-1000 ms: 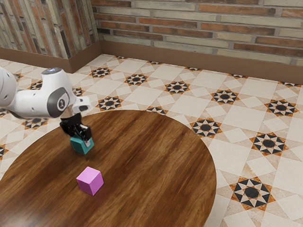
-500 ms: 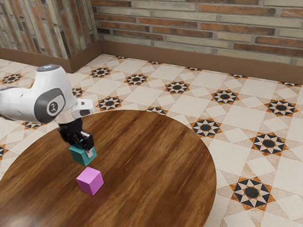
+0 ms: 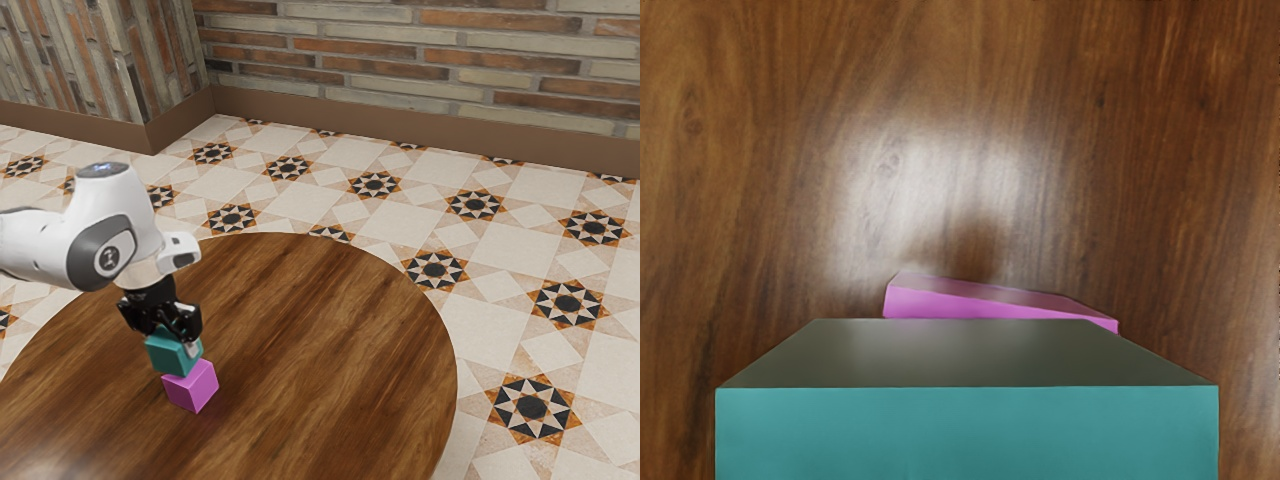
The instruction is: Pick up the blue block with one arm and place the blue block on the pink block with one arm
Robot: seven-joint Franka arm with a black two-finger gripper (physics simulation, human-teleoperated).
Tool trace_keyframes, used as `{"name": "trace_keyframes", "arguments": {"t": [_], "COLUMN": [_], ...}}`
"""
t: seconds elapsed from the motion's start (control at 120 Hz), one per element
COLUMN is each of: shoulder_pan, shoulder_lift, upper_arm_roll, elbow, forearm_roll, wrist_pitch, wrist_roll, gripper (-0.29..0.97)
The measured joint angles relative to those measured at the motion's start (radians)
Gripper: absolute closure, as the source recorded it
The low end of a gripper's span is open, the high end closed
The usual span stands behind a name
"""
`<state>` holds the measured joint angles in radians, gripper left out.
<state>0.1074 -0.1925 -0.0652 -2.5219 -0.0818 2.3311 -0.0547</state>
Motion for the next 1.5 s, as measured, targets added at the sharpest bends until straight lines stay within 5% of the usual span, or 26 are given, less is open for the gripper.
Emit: {"name": "trace_keyframes", "arguments": {"t": [0.942, 1.267, 1.5], "shoulder_pan": [-0.018, -0.019, -0.055], "shoulder_lift": [-0.017, -0.018, -0.227], "upper_arm_roll": [-0.002, -0.001, 0.012], "elbow": [-0.053, -0.051, 0.016], "forearm_roll": [-0.005, -0.015, -0.027], "wrist_pitch": [0.075, 0.073, -0.018], "wrist_roll": [0.099, 0.119, 0.132], "gripper": [0.3, 0.07, 0.02]}}
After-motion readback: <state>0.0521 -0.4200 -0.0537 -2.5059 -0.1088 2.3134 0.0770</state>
